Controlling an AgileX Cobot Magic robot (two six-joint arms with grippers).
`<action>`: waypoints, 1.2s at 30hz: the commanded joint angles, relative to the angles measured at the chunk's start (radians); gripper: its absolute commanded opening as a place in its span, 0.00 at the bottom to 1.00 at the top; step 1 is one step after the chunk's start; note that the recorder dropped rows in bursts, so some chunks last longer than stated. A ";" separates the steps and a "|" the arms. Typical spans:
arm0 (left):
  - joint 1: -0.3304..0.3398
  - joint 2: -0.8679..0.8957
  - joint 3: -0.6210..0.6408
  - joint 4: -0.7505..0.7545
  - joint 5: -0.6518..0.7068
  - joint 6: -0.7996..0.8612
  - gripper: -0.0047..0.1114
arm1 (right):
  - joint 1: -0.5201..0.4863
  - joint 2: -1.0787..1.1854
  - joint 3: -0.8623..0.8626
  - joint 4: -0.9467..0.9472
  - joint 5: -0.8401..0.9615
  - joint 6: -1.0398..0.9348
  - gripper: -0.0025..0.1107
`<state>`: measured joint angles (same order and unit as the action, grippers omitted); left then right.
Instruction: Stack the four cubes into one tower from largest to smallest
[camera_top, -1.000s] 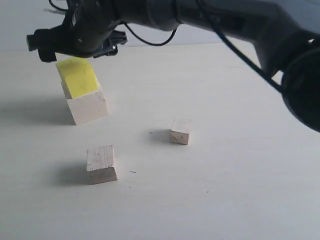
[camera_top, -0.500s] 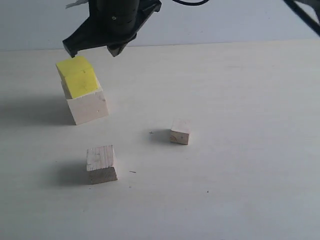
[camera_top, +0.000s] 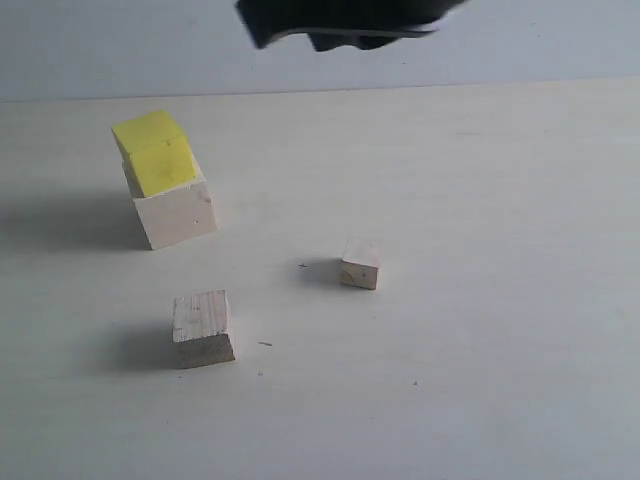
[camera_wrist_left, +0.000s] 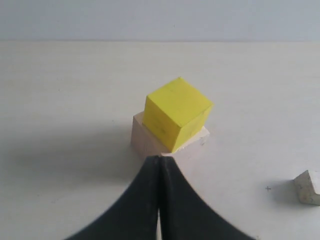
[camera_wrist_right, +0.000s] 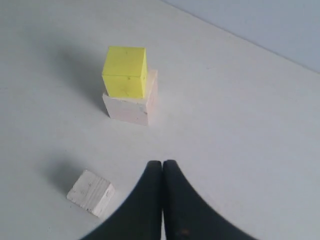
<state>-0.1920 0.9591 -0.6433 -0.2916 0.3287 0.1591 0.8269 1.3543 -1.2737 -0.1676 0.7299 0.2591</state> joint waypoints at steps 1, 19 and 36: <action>-0.005 0.087 0.003 -0.001 -0.013 -0.057 0.04 | -0.002 -0.208 0.153 -0.054 0.026 0.068 0.02; 0.074 0.606 -0.066 -0.066 -0.219 -0.114 0.04 | -0.002 -0.798 0.431 -0.052 0.270 0.108 0.02; 0.076 0.889 -0.326 -0.095 -0.121 0.021 0.04 | -0.002 -0.890 0.529 -0.127 0.265 0.101 0.02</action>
<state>-0.1197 1.8239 -0.9400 -0.3733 0.1921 0.1301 0.8269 0.4680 -0.7516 -0.2668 1.0044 0.3629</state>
